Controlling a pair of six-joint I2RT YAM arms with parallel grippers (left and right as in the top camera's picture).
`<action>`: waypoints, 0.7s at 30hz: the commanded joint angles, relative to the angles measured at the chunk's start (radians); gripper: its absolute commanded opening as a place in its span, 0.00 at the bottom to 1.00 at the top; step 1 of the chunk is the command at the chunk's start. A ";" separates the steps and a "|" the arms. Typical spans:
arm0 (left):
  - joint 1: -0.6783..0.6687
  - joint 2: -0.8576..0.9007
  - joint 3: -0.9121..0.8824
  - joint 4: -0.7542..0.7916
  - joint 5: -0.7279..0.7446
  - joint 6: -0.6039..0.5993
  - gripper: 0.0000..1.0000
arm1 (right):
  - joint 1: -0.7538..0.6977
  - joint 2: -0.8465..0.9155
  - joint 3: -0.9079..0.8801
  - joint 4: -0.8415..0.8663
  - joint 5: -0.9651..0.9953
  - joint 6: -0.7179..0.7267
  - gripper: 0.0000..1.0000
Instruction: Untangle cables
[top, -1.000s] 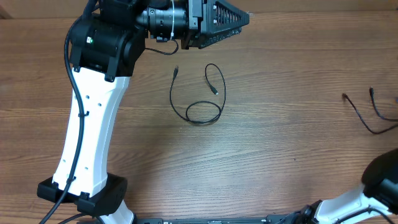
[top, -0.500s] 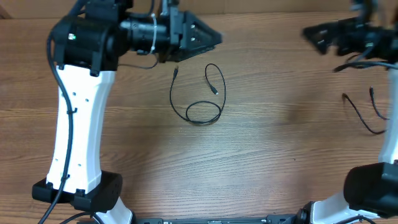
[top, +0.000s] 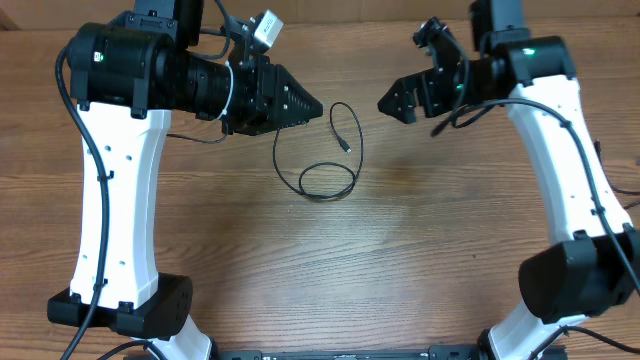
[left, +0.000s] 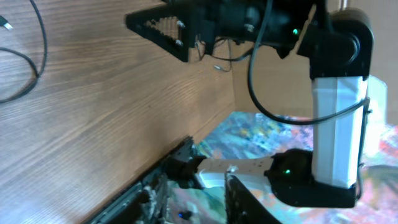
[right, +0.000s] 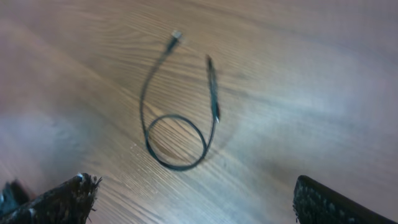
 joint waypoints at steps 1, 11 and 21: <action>-0.003 0.003 0.011 -0.005 -0.024 0.060 0.29 | 0.019 0.007 -0.038 -0.012 0.125 0.284 1.00; -0.002 0.003 0.011 -0.005 -0.055 0.040 0.19 | 0.180 0.007 -0.271 0.044 0.282 0.679 1.00; -0.002 0.003 0.011 -0.005 -0.069 0.026 0.18 | 0.394 0.007 -0.512 0.344 0.404 1.182 1.00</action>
